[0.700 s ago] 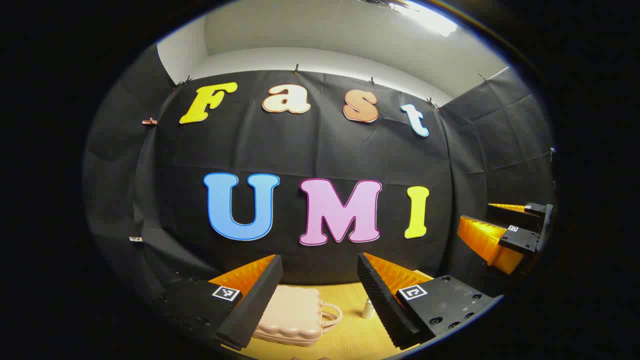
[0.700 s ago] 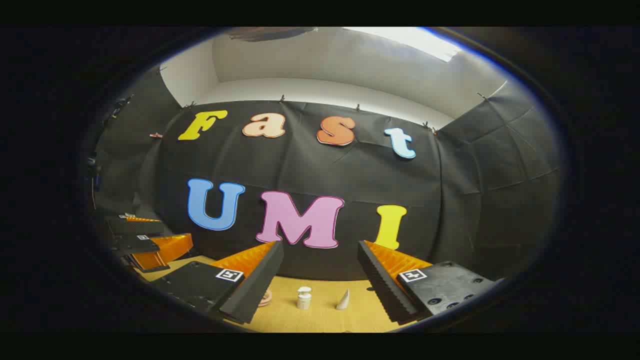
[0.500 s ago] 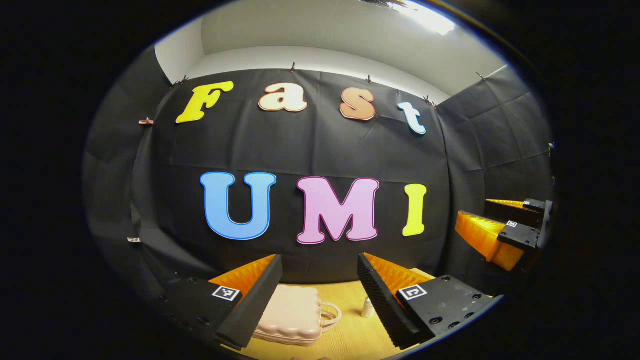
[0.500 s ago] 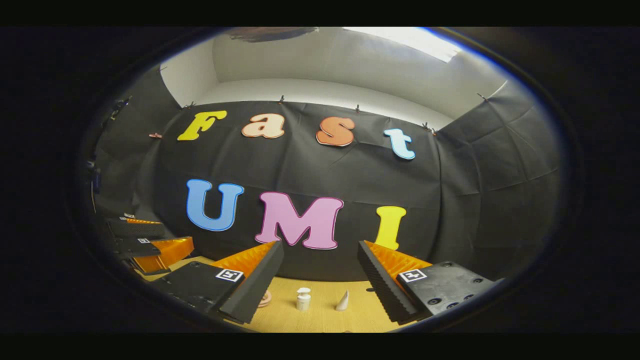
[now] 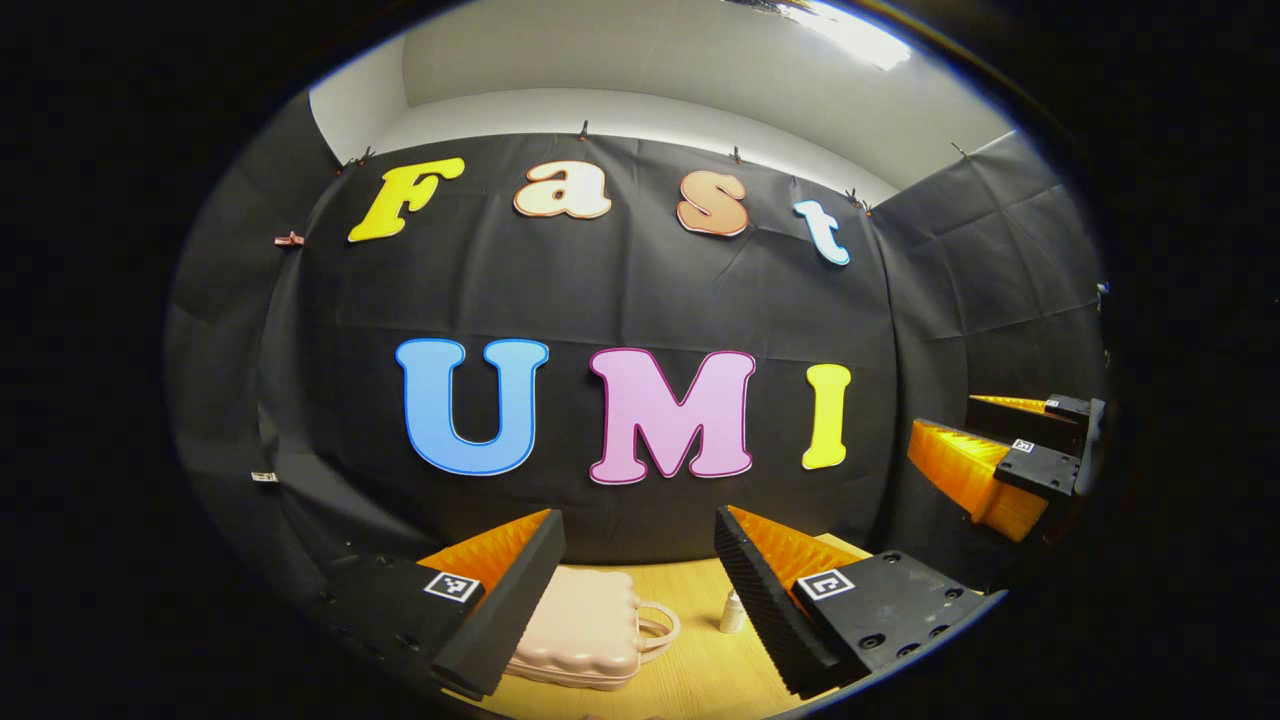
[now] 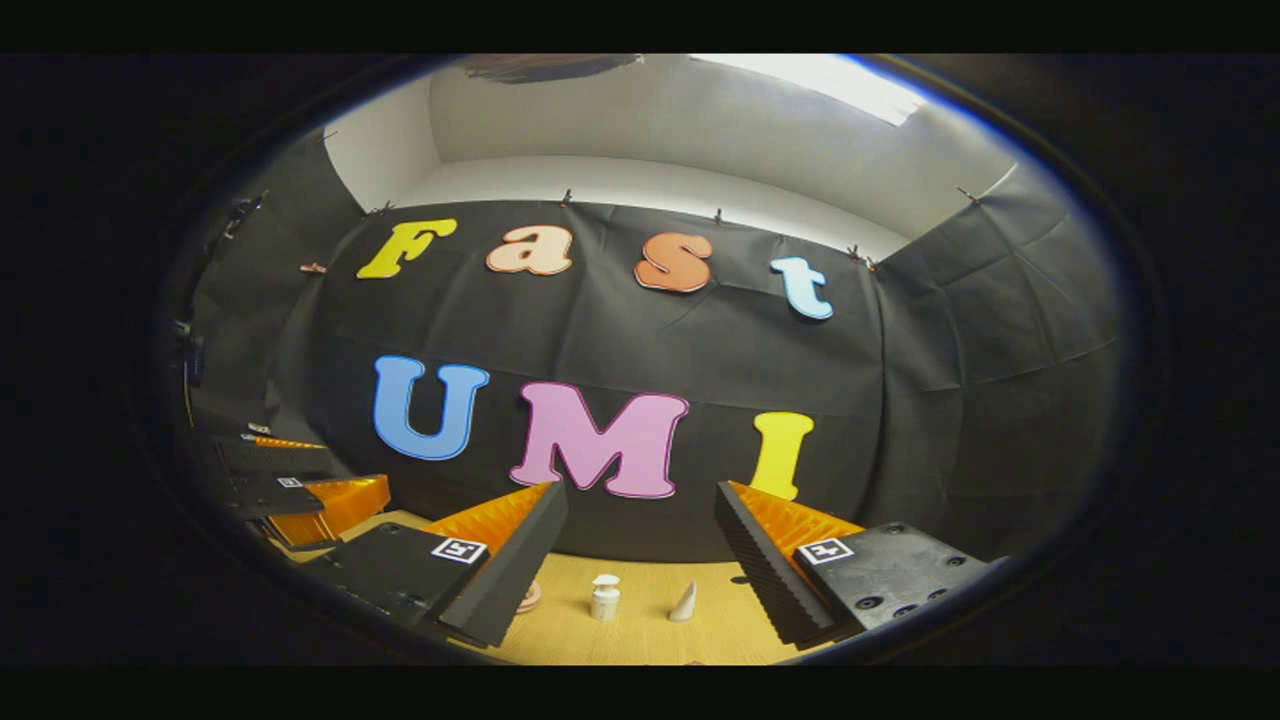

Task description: First open the suitcase, pack the skin care products into it, and then close the suitcase.

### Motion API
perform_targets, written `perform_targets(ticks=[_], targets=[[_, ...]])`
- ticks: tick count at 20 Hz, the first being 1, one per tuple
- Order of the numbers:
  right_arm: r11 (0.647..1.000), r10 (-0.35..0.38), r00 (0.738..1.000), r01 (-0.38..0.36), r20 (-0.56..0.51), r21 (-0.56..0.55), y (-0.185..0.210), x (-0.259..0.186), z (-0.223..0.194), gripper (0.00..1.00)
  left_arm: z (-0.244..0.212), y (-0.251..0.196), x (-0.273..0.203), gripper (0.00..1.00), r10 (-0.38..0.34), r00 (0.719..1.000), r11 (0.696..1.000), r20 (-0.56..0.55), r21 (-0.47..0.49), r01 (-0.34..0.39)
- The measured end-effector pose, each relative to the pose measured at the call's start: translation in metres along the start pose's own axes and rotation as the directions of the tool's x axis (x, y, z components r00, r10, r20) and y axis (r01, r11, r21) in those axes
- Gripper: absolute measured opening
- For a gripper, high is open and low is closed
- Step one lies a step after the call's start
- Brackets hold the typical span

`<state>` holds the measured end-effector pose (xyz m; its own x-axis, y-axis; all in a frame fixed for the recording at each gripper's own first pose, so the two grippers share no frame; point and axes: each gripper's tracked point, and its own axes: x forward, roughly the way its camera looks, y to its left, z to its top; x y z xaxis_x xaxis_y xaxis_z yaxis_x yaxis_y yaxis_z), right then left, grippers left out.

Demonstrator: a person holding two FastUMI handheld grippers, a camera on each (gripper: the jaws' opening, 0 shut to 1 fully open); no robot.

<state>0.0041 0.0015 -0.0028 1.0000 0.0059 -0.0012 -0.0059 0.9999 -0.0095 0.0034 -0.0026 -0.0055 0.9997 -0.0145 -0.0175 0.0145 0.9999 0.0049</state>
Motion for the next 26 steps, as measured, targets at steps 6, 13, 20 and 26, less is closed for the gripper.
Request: perform_targets(ticks=[6,13,20,26], targets=[[1.0,-0.005,1.0,0.005,-0.001,-0.013,-0.004,0.003,-0.002,0.96,-0.011,0.0,0.005,0.99,0.002,1.0,1.0,-0.027,-0.006,-0.002],[1.0,-0.023,1.0,0.023,-0.015,-0.02,-0.027,0.013,-0.014,0.96,-0.085,-0.014,0.04,0.99,-0.043,0.978,0.997,-0.205,0.048,0.054],[0.999,-0.035,0.997,0.033,-0.074,-0.023,-0.07,0.031,-0.052,0.96,-0.222,-0.041,0.1,0.98,-0.088,0.86,0.987,-0.503,0.076,0.145],[0.999,-0.043,0.983,0.045,-0.181,0.007,-0.118,0.051,-0.113,0.96,-0.312,-0.058,0.143,0.98,-0.091,0.704,0.983,-0.704,0.052,0.179]])
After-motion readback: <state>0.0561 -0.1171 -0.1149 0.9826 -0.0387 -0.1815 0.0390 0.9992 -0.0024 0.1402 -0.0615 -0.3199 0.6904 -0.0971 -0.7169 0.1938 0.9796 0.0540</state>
